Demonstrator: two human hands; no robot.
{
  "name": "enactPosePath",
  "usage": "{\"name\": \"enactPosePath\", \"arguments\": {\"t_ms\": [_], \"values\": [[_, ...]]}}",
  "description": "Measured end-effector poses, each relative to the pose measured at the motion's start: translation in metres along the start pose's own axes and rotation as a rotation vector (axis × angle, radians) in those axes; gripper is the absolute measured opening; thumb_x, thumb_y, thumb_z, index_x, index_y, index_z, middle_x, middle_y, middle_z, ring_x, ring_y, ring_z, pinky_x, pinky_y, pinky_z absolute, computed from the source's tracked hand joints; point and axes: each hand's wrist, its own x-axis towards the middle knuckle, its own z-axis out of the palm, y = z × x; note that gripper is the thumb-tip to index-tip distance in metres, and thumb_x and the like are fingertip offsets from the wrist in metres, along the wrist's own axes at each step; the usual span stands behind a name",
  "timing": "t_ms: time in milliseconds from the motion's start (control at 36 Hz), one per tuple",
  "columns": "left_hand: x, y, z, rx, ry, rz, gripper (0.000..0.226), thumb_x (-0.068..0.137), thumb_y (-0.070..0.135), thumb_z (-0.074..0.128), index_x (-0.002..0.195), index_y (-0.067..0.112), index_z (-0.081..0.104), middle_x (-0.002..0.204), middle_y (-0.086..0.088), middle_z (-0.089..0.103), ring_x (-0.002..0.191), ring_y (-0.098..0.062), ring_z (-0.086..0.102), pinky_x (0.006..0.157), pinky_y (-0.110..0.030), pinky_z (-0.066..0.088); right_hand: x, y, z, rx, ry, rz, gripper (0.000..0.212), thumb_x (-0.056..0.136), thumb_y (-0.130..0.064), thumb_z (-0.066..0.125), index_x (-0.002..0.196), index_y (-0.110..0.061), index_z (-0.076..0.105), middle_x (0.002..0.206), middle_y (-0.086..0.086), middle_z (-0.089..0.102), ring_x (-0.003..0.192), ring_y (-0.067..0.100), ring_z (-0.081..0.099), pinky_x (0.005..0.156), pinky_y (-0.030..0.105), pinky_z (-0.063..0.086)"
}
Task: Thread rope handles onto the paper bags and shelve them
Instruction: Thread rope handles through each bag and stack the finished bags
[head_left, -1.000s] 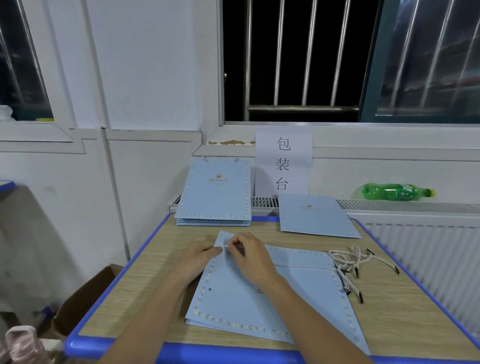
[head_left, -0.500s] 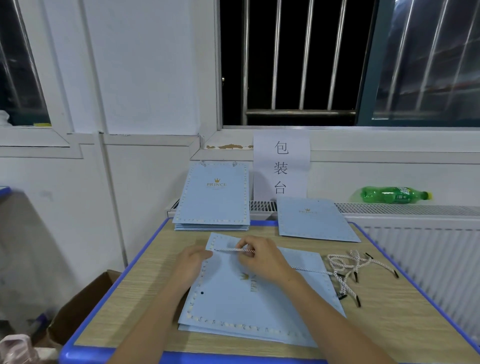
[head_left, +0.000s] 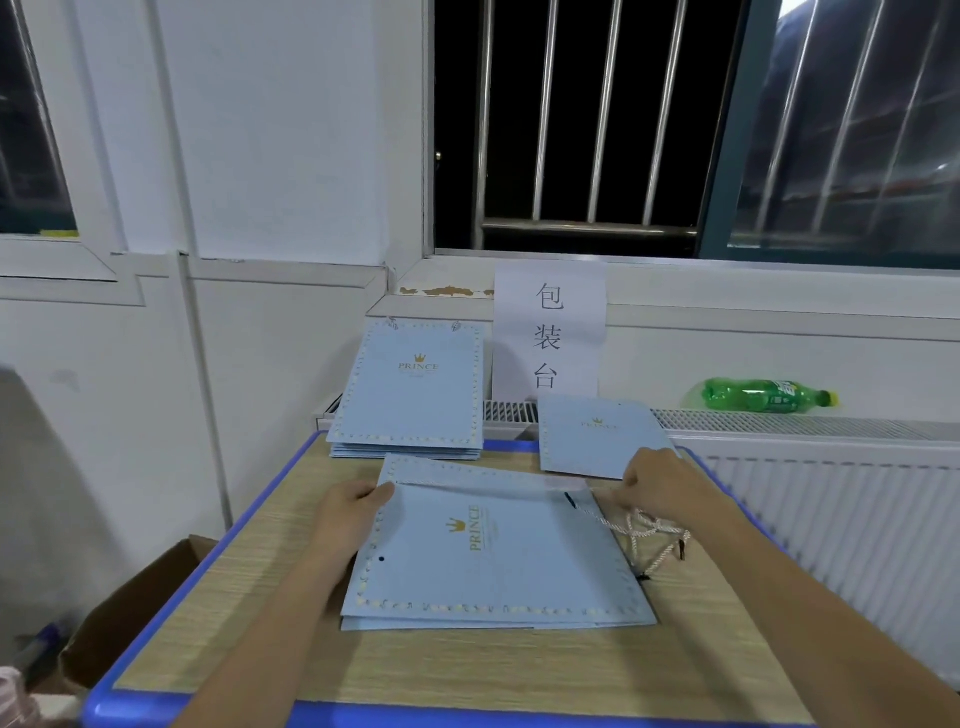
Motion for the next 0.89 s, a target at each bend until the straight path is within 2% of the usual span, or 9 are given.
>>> {"name": "enactPosePath", "arguments": {"t_ms": [111,194,306,444,556,611,694,778,889], "values": [[0.003,-0.002,-0.002,-0.057,0.004,-0.066,0.034,0.092,0.023,0.059,0.065,0.014,0.04,0.062,-0.003,0.036,0.064,-0.018,0.035,0.063,-0.029,0.026,-0.01,-0.011,-0.007,0.609,-0.213,-0.033,0.025,0.084,-0.012,0.066,0.059,-0.007,0.062,0.057,0.006,0.062,0.041,0.01,0.045,0.039,0.017,0.034],[-0.003,0.007,-0.009,-0.245,-0.204,-0.2,0.019,0.086,0.027,0.066,0.091,0.009,0.064,0.091,-0.005,0.069,0.088,-0.025,0.065,0.082,-0.036,0.048,-0.017,-0.03,-0.006,0.925,-0.34,-0.118,0.018,0.085,-0.01,0.069,0.069,-0.005,0.06,0.06,0.004,0.064,0.046,0.007,0.05,0.044,0.017,0.038],[-0.01,0.017,-0.016,-0.476,-0.528,-0.146,0.071,0.052,0.012,0.073,0.122,0.009,0.06,0.119,-0.011,0.067,0.113,-0.028,0.061,0.098,-0.042,0.045,-0.027,-0.065,0.011,1.093,-0.455,-0.175,0.031,0.082,0.002,0.068,0.066,-0.014,0.046,0.052,-0.001,0.051,0.045,0.007,0.045,0.042,0.015,0.034],[-0.011,0.01,-0.009,-0.38,-0.53,-0.144,0.066,0.06,0.001,0.067,0.125,0.004,0.057,0.122,-0.009,0.065,0.12,-0.026,0.057,0.106,-0.042,0.039,-0.036,-0.101,0.041,1.145,-0.443,-0.224,0.027,0.081,0.0,0.069,0.066,-0.014,0.052,0.062,0.005,0.057,0.048,0.01,0.048,0.044,0.018,0.036],[-0.013,0.008,-0.007,-0.247,-0.462,-0.145,0.047,0.074,0.003,0.066,0.12,0.005,0.061,0.119,-0.01,0.067,0.11,-0.023,0.063,0.101,-0.038,0.045,-0.038,-0.112,0.056,1.086,-0.361,-0.221,0.023,0.082,-0.01,0.072,0.066,-0.017,0.057,0.055,-0.001,0.056,0.042,0.006,0.043,0.042,0.016,0.032],[-0.019,0.01,-0.004,-0.186,-0.406,-0.101,0.027,0.087,-0.001,0.059,0.112,0.009,0.062,0.109,-0.009,0.069,0.095,-0.017,0.066,0.083,-0.024,0.053,-0.038,-0.112,0.057,1.096,-0.349,-0.233,0.02,0.084,-0.014,0.07,0.068,-0.015,0.058,0.056,-0.001,0.058,0.043,0.007,0.044,0.043,0.016,0.032],[-0.027,0.014,0.002,-0.071,-0.334,0.019,0.023,0.095,-0.001,0.048,0.111,0.014,0.056,0.099,-0.001,0.064,0.082,-0.004,0.061,0.058,-0.007,0.047,-0.04,-0.108,0.056,1.146,-0.371,-0.276,0.011,0.09,-0.013,0.062,0.081,-0.008,0.066,0.068,0.001,0.065,0.056,0.011,0.054,0.052,0.02,0.039],[-0.03,0.017,0.003,-0.02,-0.336,0.08,0.025,0.097,0.006,0.047,0.116,0.021,0.051,0.101,0.008,0.062,0.077,0.006,0.061,0.057,-0.003,0.043,-0.04,-0.104,0.059,1.255,-0.363,-0.28,0.012,0.092,-0.005,0.057,0.092,-0.004,0.07,0.079,0.001,0.071,0.066,0.01,0.062,0.061,0.02,0.047],[-0.029,0.022,-0.003,-0.033,-0.447,0.03,0.029,0.095,0.01,0.053,0.117,0.029,0.052,0.098,0.012,0.065,0.071,0.009,0.065,0.056,-0.007,0.045,-0.042,-0.106,0.062,1.288,-0.285,-0.286,0.012,0.089,-0.007,0.063,0.086,-0.011,0.073,0.083,0.006,0.07,0.062,0.007,0.057,0.056,0.018,0.043]]}}
